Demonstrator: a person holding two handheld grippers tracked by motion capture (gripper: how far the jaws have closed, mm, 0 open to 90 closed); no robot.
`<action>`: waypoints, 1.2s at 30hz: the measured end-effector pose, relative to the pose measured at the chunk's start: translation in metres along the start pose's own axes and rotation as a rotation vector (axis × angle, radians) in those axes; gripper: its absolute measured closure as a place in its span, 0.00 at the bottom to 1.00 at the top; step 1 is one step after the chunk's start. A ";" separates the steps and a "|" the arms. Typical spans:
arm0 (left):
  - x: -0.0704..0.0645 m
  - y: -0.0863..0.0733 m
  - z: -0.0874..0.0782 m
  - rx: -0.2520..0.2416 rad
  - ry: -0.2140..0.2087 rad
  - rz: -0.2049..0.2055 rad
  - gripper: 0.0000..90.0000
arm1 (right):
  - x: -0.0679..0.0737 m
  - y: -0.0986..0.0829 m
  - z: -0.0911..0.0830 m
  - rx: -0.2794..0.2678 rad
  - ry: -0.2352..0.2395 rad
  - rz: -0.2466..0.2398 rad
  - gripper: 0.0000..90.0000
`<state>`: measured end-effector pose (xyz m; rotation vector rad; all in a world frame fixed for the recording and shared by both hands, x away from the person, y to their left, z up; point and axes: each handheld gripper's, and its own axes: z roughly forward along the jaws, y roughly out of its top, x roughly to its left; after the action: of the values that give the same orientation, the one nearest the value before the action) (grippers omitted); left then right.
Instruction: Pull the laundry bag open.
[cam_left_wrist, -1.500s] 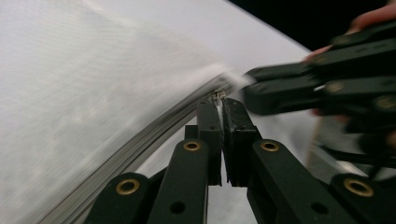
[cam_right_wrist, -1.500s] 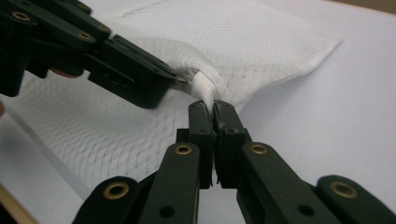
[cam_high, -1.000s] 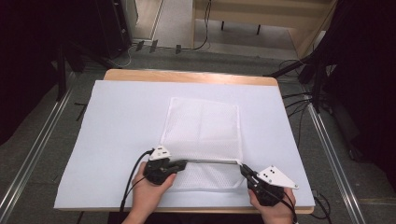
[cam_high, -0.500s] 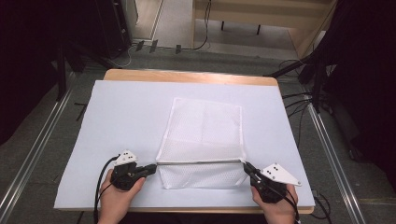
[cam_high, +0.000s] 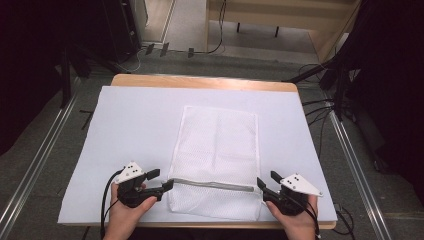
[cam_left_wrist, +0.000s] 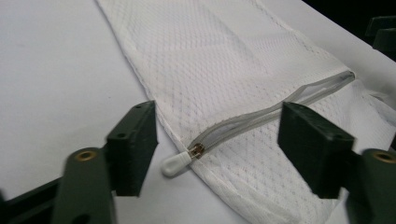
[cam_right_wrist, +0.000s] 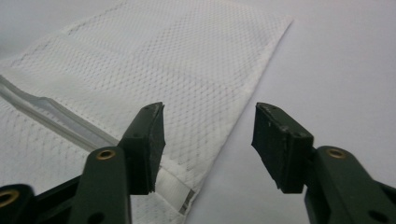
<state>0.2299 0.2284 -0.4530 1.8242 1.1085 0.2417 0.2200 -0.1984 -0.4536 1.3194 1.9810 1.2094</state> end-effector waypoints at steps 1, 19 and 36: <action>0.001 0.000 0.000 -0.002 0.005 -0.006 0.25 | -0.002 0.000 -0.001 -0.003 -0.003 0.013 0.45; 0.039 0.000 -0.032 -0.117 0.065 -0.026 0.11 | -0.059 -0.001 -0.008 -0.012 -0.012 0.092 0.16; 0.080 -0.006 -0.062 -0.140 0.161 -0.043 0.00 | -0.109 -0.018 -0.017 -0.015 -0.082 0.139 0.15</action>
<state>0.2364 0.3297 -0.4479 1.6782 1.2094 0.4366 0.2449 -0.3065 -0.4698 1.4953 1.8460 1.2100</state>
